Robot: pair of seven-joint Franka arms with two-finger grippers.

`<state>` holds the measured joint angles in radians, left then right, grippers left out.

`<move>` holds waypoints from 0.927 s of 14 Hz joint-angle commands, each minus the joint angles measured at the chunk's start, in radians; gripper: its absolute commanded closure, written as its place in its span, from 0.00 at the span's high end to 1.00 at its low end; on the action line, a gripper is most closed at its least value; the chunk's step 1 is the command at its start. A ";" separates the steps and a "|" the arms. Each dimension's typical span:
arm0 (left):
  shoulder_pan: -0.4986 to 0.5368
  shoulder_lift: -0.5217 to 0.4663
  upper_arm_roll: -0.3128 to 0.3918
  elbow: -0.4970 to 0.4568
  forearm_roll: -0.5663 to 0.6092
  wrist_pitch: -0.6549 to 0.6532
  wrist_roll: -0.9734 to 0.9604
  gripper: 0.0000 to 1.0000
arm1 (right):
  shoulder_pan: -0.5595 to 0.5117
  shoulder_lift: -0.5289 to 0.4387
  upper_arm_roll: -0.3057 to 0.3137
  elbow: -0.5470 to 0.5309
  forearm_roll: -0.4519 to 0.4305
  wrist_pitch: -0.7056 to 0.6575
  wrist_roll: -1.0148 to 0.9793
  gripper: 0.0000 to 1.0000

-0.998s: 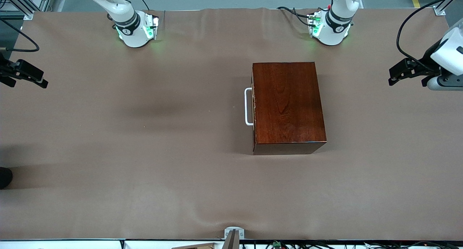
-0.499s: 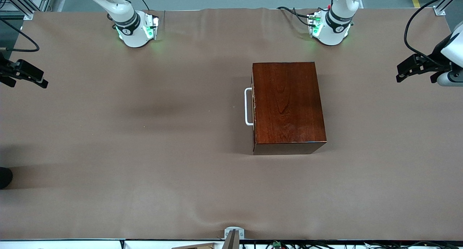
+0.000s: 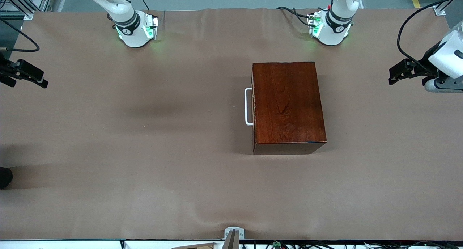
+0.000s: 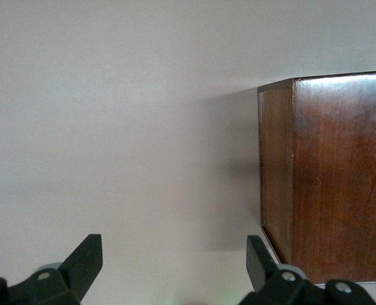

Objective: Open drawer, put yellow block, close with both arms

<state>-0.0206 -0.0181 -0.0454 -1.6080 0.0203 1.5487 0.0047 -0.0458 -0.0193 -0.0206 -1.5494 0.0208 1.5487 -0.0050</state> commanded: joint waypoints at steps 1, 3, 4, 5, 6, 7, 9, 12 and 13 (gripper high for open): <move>0.011 -0.008 -0.010 0.002 0.006 -0.007 0.023 1.00 | -0.017 -0.002 0.014 0.006 0.005 -0.009 -0.007 1.00; 0.010 -0.008 -0.011 0.007 0.003 -0.004 0.021 1.00 | -0.019 -0.002 0.013 0.006 0.005 -0.009 -0.007 1.00; 0.010 -0.011 -0.013 0.007 0.003 -0.004 0.023 1.00 | -0.019 -0.002 0.014 0.006 0.004 -0.009 -0.007 1.00; 0.008 -0.011 -0.014 0.008 0.006 -0.006 0.024 1.00 | -0.019 -0.002 0.014 0.006 0.005 -0.009 -0.007 1.00; 0.010 -0.011 -0.020 0.008 0.004 -0.006 0.024 1.00 | -0.017 -0.002 0.014 0.006 0.005 -0.009 -0.007 1.00; 0.011 -0.014 -0.022 0.007 0.003 -0.007 0.024 1.00 | -0.017 -0.002 0.014 0.006 0.005 -0.009 -0.007 1.00; 0.016 -0.016 -0.022 0.005 0.003 -0.009 0.026 1.00 | -0.017 -0.002 0.014 0.006 0.004 -0.007 -0.007 1.00; 0.019 -0.016 -0.021 0.005 0.003 -0.009 0.087 1.00 | -0.019 -0.002 0.014 0.006 0.004 -0.009 -0.007 1.00; 0.019 -0.017 -0.021 0.005 0.001 -0.009 0.087 1.00 | -0.019 -0.002 0.014 0.006 0.004 -0.007 -0.007 1.00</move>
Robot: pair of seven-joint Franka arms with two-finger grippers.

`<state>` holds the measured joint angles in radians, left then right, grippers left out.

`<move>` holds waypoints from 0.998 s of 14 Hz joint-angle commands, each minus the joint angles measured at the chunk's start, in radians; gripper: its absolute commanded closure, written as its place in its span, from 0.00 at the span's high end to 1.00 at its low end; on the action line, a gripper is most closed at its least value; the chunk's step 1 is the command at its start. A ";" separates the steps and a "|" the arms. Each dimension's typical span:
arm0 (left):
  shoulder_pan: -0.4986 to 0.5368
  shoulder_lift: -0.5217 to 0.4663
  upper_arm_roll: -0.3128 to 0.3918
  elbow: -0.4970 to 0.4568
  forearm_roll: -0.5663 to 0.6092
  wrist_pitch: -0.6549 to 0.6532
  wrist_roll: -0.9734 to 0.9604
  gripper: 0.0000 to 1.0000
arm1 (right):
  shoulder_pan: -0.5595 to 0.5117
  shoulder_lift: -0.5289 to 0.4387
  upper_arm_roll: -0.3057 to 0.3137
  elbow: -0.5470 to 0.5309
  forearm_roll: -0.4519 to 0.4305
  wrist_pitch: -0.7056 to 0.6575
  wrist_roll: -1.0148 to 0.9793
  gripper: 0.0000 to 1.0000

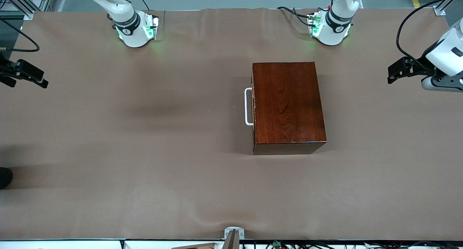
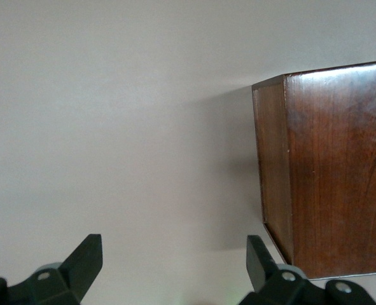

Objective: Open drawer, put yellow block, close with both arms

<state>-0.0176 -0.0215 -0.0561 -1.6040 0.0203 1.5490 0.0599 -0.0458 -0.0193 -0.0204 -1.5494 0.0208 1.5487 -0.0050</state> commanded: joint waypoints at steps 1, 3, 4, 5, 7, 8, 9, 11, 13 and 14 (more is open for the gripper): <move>0.015 -0.012 -0.010 0.001 0.001 -0.009 0.029 1.00 | -0.019 -0.002 0.014 0.006 0.004 -0.009 -0.007 1.00; 0.013 -0.012 -0.010 0.001 0.003 -0.009 0.018 1.00 | -0.019 -0.002 0.014 0.006 0.004 -0.007 -0.007 1.00; 0.015 -0.012 -0.011 0.001 0.003 -0.009 0.017 1.00 | -0.019 -0.002 0.014 0.006 0.004 -0.009 -0.007 1.00; 0.013 -0.012 -0.010 0.001 0.003 -0.009 0.017 1.00 | -0.019 -0.002 0.014 0.006 0.004 -0.009 -0.007 1.00; 0.013 -0.012 -0.011 0.001 0.003 -0.010 0.015 1.00 | -0.019 -0.002 0.014 0.006 0.004 -0.009 -0.007 1.00; 0.013 -0.012 -0.011 0.001 0.003 -0.010 0.015 1.00 | -0.019 -0.002 0.013 0.006 0.005 -0.009 -0.007 1.00; 0.013 -0.012 -0.013 0.001 0.003 -0.009 0.015 1.00 | -0.019 -0.002 0.014 0.006 0.004 -0.007 -0.007 1.00; 0.013 -0.012 -0.011 -0.001 0.003 -0.009 0.017 1.00 | -0.019 -0.002 0.014 0.006 0.004 -0.007 -0.007 1.00; 0.013 -0.012 -0.013 -0.002 0.003 -0.009 0.017 1.00 | -0.019 -0.002 0.014 0.006 0.004 -0.009 -0.007 1.00; 0.013 -0.012 -0.011 -0.002 0.003 -0.010 0.017 1.00 | -0.019 -0.002 0.014 0.006 0.004 -0.009 -0.007 1.00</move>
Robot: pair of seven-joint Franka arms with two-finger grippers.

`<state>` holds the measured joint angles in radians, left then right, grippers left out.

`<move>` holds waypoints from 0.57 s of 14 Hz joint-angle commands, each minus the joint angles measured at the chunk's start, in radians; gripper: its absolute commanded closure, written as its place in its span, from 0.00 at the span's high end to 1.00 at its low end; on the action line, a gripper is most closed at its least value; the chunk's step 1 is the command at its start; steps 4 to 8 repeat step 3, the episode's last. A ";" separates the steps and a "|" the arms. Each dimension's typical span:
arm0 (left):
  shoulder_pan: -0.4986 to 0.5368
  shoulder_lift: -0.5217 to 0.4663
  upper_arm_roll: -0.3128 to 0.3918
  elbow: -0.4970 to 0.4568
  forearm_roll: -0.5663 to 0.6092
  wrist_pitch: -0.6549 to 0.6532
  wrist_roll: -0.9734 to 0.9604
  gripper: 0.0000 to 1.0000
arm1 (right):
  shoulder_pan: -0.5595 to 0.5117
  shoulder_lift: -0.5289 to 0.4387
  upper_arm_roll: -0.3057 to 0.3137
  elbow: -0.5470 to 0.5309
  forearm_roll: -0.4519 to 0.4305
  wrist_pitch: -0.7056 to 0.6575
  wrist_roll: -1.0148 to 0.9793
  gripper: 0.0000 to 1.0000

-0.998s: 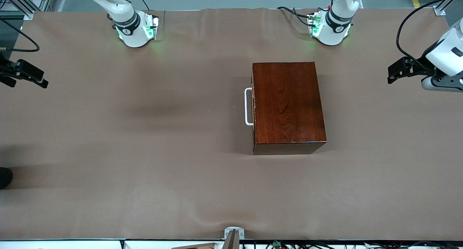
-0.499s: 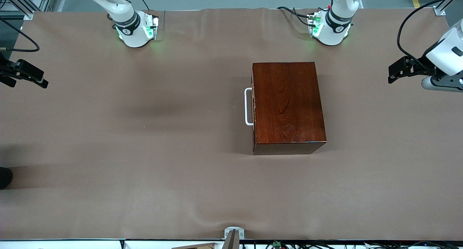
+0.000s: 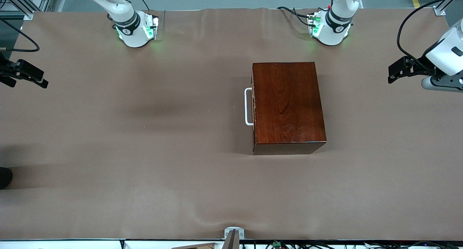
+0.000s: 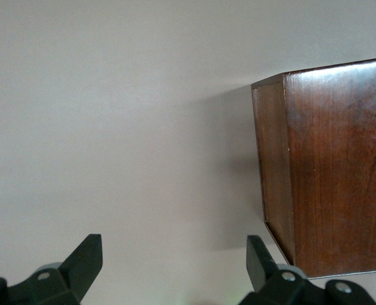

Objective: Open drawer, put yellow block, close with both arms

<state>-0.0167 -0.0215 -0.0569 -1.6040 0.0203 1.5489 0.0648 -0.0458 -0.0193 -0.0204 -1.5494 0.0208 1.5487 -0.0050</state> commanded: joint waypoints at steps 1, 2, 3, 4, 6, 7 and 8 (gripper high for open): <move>0.012 -0.012 -0.011 -0.002 0.003 -0.010 0.013 1.00 | -0.019 -0.002 0.014 0.006 0.004 -0.007 -0.007 1.00; 0.012 -0.012 -0.011 -0.002 0.004 -0.010 0.013 1.00 | -0.019 -0.002 0.014 0.006 0.004 -0.007 -0.007 1.00; 0.012 -0.012 -0.012 -0.002 0.004 -0.009 0.013 1.00 | -0.019 -0.002 0.014 0.006 0.004 -0.007 -0.007 1.00; 0.012 -0.012 -0.012 -0.002 0.004 -0.009 0.013 1.00 | -0.019 -0.002 0.014 0.006 0.004 -0.007 -0.007 1.00; 0.012 -0.012 -0.012 -0.002 0.004 -0.009 0.013 1.00 | -0.019 -0.002 0.014 0.006 0.004 -0.007 -0.007 1.00; 0.012 -0.012 -0.012 -0.002 0.004 -0.009 0.013 1.00 | -0.019 -0.002 0.014 0.006 0.004 -0.007 -0.007 1.00; 0.012 -0.012 -0.012 -0.002 0.004 -0.009 0.013 1.00 | -0.019 -0.002 0.014 0.006 0.004 -0.007 -0.007 1.00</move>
